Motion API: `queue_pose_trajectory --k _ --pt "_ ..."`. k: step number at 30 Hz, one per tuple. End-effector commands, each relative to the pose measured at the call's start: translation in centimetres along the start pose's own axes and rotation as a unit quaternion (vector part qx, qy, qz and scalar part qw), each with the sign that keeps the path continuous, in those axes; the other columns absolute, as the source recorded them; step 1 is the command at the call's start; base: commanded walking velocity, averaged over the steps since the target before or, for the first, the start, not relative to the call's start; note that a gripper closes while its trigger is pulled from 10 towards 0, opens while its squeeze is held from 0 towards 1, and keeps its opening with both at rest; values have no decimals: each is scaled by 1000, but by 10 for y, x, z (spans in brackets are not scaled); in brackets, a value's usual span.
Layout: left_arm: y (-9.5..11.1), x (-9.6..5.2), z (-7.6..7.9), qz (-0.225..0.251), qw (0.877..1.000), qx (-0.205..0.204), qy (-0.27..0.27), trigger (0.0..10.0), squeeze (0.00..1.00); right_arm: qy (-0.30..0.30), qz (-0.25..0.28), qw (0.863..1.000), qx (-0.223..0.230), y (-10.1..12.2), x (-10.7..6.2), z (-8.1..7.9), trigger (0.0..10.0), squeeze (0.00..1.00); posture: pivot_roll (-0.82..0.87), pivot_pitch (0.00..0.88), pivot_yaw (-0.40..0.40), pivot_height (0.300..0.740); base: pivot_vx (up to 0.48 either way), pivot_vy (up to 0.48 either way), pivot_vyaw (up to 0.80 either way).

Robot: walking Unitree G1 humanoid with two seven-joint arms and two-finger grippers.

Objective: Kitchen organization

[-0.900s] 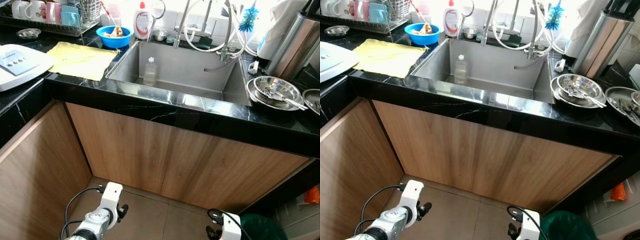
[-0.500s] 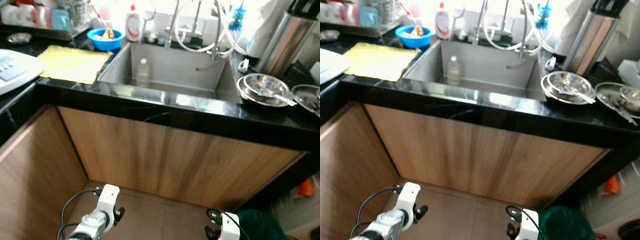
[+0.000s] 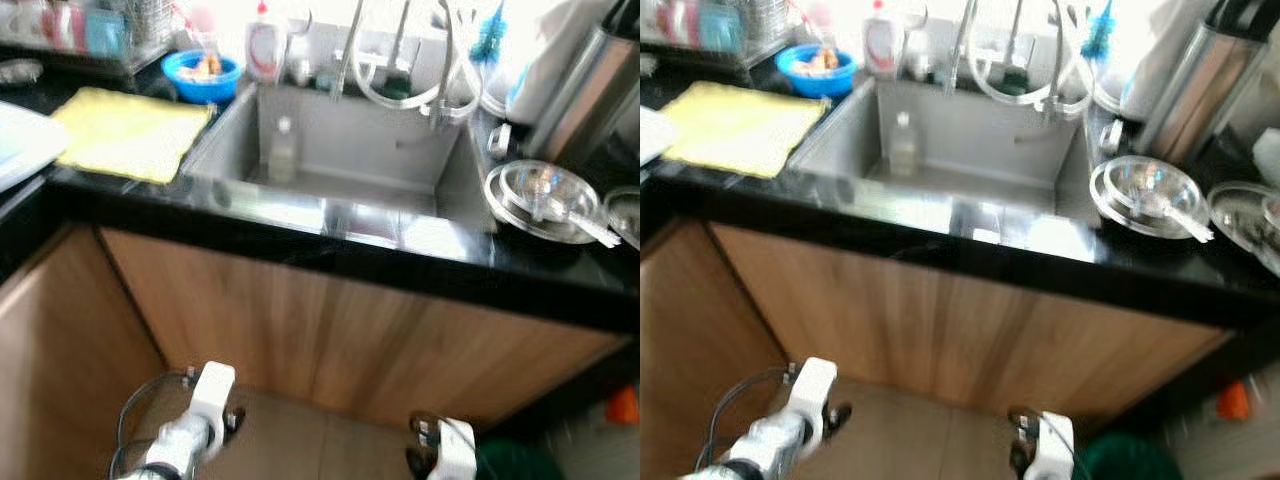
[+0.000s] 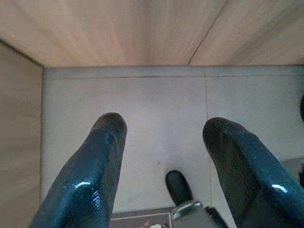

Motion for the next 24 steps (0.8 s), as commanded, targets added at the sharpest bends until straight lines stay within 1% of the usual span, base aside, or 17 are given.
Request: queue_pose_trajectory --k 1,4,10,13,24 --pt "0 1 8 -4 1000 1 -12 10000 0 -14 2 1000 0 1 -1 9 10000 0 74 0 -69 740 274 0 0" --pt "0 1 8 -2 1000 3 -14 10000 0 -16 2 1000 1 1 -1 9 10000 0 74 0 -69 740 266 0 0" --pt "0 1 6 1 1000 1 -9 10000 0 -17 2 1000 2 0 -2 9 10000 0 71 0 -68 740 0 0 0" --pt "0 1 7 2 1000 -1 -10 10000 0 -22 7 1000 17 0 -2 10 10000 0 71 0 -68 740 0 0 0" --pt "0 1 7 2 1000 -5 -13 10000 0 -24 7 1000 16 0 -2 9 10000 0 63 0 -62 740 0 0 0"
Point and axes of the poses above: a point about 5 cm out from each wrist's last joint towards the gripper, its own x axis pointing out of the wrist towards the gripper, its own y axis along the axis of the wrist's last joint, z = x × y, the point moved 1 cm from there along x, pointing out of the wrist towards the gripper, and after that the axes turned 5 degrees about x, right-handed, at the moved point
